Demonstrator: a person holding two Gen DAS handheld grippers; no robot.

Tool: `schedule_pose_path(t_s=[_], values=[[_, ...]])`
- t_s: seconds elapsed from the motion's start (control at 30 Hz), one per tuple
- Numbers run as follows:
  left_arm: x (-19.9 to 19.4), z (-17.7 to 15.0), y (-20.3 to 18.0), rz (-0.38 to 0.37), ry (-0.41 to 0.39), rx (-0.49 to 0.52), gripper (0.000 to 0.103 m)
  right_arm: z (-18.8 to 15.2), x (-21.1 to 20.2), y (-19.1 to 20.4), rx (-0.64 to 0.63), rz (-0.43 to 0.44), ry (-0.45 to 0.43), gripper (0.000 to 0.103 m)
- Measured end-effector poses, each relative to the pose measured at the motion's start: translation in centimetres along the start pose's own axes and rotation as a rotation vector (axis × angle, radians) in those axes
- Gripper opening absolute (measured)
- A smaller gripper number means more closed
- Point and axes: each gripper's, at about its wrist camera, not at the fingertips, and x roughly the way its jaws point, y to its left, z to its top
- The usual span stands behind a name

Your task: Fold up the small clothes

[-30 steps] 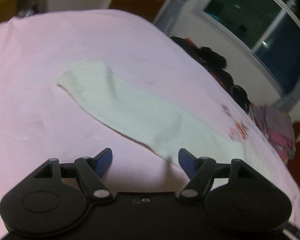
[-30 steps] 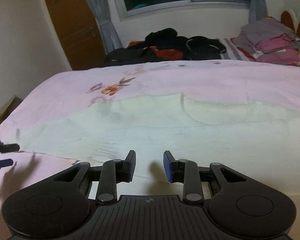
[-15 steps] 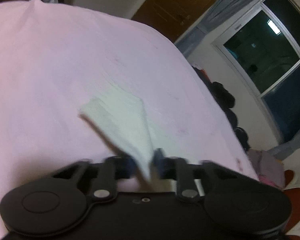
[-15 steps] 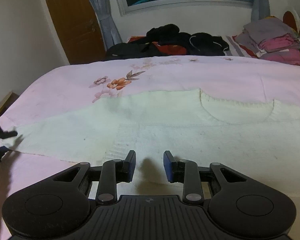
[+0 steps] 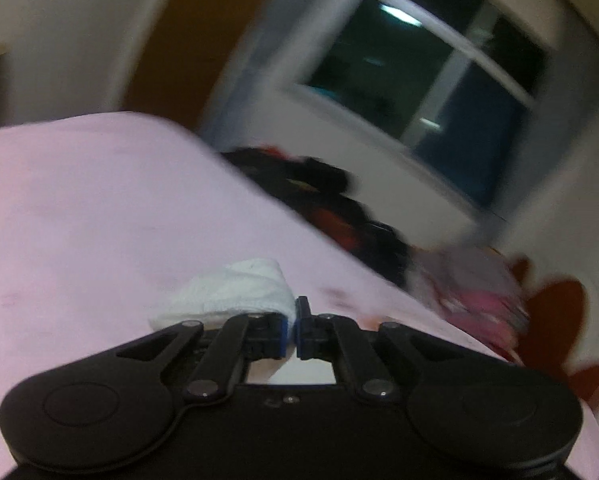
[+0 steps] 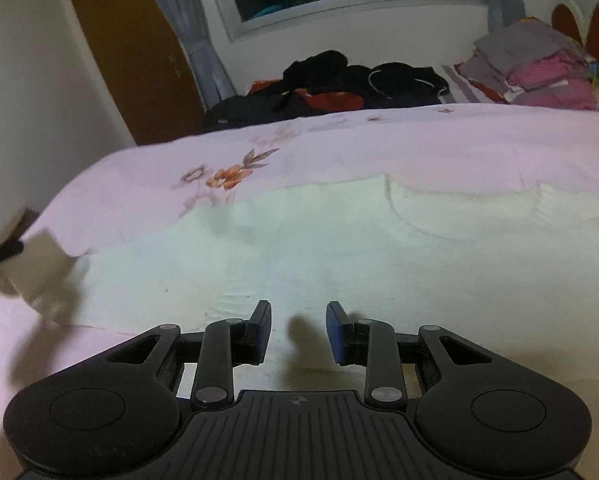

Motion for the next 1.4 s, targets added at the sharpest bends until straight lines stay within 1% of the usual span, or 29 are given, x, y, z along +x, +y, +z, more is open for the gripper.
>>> schedule_pose_path(t_s=[0.1,0.17,0.2,0.27,0.33,0.37,0.47,0.53,0.57,0.63,0.7,0.73,0.8,0.93,1.07,1.1,1.13,1.17,1.2,1.27,1.4], values=[[1.2,-1.3,-6.8,-0.137,0.049,0.121,0.004,-0.1,-1.9,-1.5,0.034,-0.016,-0.021,0.030],[2.5,-3.1,-11.2,-0.217,0.096,0.185,0.004,-0.2,-3.4,-2.7,0.049,-0.031,-0.036,0.030],[3.0,-4.5,-13.5,-0.256,0.125,0.224,0.004,-0.3,-4.2,-3.4,0.058,-0.043,-0.045,0.030],[4.0,-6.9,-17.0,-0.312,0.162,0.292,0.004,-0.5,-5.8,-5.1,0.078,-0.072,-0.057,0.030],[4.7,-9.4,-19.7,-0.354,0.209,0.337,0.004,-0.9,-7.4,-6.9,0.104,-0.103,-0.067,0.030],[5.4,-10.6,-20.0,-0.365,0.232,0.345,0.004,-1.0,-8.2,-7.7,0.114,-0.117,-0.069,0.030],[6.7,-14.5,-21.9,-0.382,0.340,0.380,0.007,-1.5,-10.3,-10.0,0.141,-0.158,-0.076,0.030],[7.7,-15.9,-22.9,-0.376,0.394,0.424,0.018,-1.7,-11.4,-11.1,0.151,-0.179,-0.082,0.030],[8.4,-16.1,-23.2,-0.366,0.414,0.434,0.027,-1.7,-11.7,-11.3,0.157,-0.183,-0.084,0.030],[8.3,-16.6,-22.9,-0.359,0.430,0.444,0.038,-1.6,-12.1,-11.8,0.167,-0.178,-0.086,0.030],[8.3,-16.4,-22.8,-0.335,0.421,0.465,0.075,-1.7,-12.2,-11.8,0.166,-0.163,-0.086,0.030],[7.8,-16.1,-22.5,-0.326,0.408,0.473,0.078,-1.6,-12.2,-11.6,0.161,-0.154,-0.086,0.030],[7.3,-15.5,-22.7,-0.328,0.395,0.485,0.078,-1.4,-12.1,-11.2,0.151,-0.141,-0.084,0.030],[5.3,-13.8,-19.9,-0.285,0.379,0.462,0.080,-1.0,-10.8,-9.8,0.121,-0.084,-0.075,0.030],[4.0,-12.4,-16.0,-0.172,0.350,0.440,0.081,-0.5,-9.2,-7.2,0.048,-0.027,-0.054,0.031],[3.9,-12.1,-15.0,-0.137,0.350,0.433,0.081,-0.5,-8.8,-6.4,0.030,-0.018,-0.047,0.033],[4.0,-11.9,-13.9,-0.095,0.353,0.417,0.080,-0.6,-8.3,-5.7,0.015,-0.011,-0.041,0.039],[4.1,-11.7,-13.1,-0.066,0.354,0.397,0.079,-0.7,-7.9,-4.9,-0.003,-0.005,-0.037,0.059],[4.2,-11.5,-12.4,-0.047,0.358,0.383,0.078,-0.9,-7.6,-4.2,-0.026,-0.002,-0.040,0.068],[4.5,-11.5,-11.6,-0.020,0.369,0.377,0.077,-1.2,-7.0,-2.5,-0.092,-0.003,-0.051,0.068],[5.3,-12.5,-11.5,0.012,0.385,0.418,0.076,-2.0,-5.1,0.4,-0.266,-0.060,-0.045,0.067]])
